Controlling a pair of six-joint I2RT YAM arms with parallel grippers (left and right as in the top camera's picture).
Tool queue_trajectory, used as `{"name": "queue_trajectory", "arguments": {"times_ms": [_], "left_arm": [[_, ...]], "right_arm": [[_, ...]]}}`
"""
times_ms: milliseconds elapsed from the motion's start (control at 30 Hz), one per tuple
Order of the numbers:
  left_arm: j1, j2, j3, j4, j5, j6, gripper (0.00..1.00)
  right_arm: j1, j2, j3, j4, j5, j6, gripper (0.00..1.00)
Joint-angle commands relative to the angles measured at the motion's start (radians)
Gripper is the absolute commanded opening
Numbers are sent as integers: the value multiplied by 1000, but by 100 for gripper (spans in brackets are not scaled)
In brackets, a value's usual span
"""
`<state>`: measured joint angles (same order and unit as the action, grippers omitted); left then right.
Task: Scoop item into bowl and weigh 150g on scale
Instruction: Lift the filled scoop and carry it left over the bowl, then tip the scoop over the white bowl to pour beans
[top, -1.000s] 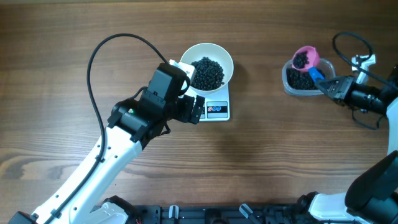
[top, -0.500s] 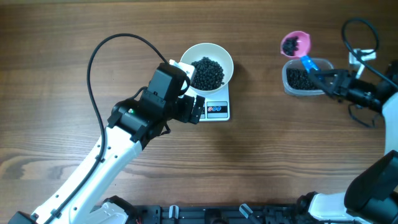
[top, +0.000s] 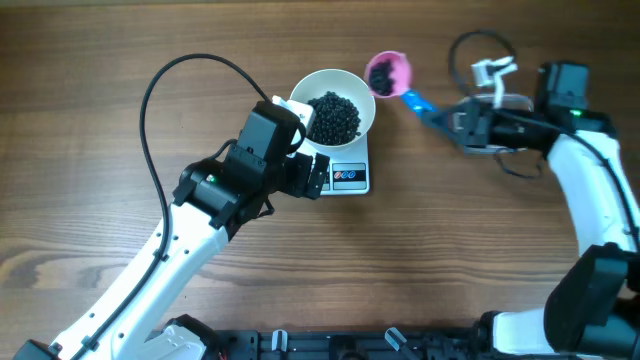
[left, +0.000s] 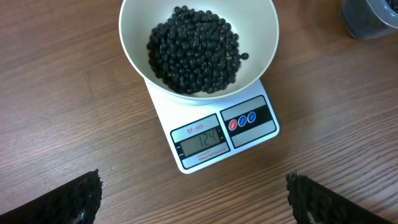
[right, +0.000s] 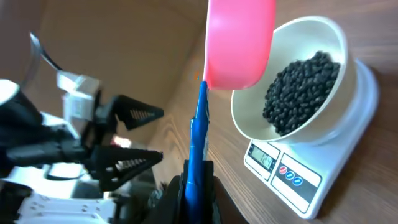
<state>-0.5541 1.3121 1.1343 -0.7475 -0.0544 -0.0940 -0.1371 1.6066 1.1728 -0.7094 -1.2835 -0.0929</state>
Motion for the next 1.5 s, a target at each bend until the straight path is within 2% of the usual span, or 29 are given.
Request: {"name": "queue_trajectory", "arguments": {"times_ms": [0,133,400,800,1100,1267,1467], "left_arm": [[2,8,14,2,8,11,100],[2,8,14,2,8,11,100],[2,8,14,2,8,11,100],[2,7,14,2,8,11,100],[2,7,14,2,8,11,100],[2,8,14,2,8,11,100],[2,8,14,2,8,11,100]], "right_arm": [[97,23,-3,51,158,45,4],[190,22,-2,108,269,44,4],[289,8,2,164,403,44,4],[320,-58,5,224,601,40,4],[320,-58,5,245,604,39,4],[325,-58,5,248,604,-68,4],[345,-58,5,263,612,-94,4]]}}
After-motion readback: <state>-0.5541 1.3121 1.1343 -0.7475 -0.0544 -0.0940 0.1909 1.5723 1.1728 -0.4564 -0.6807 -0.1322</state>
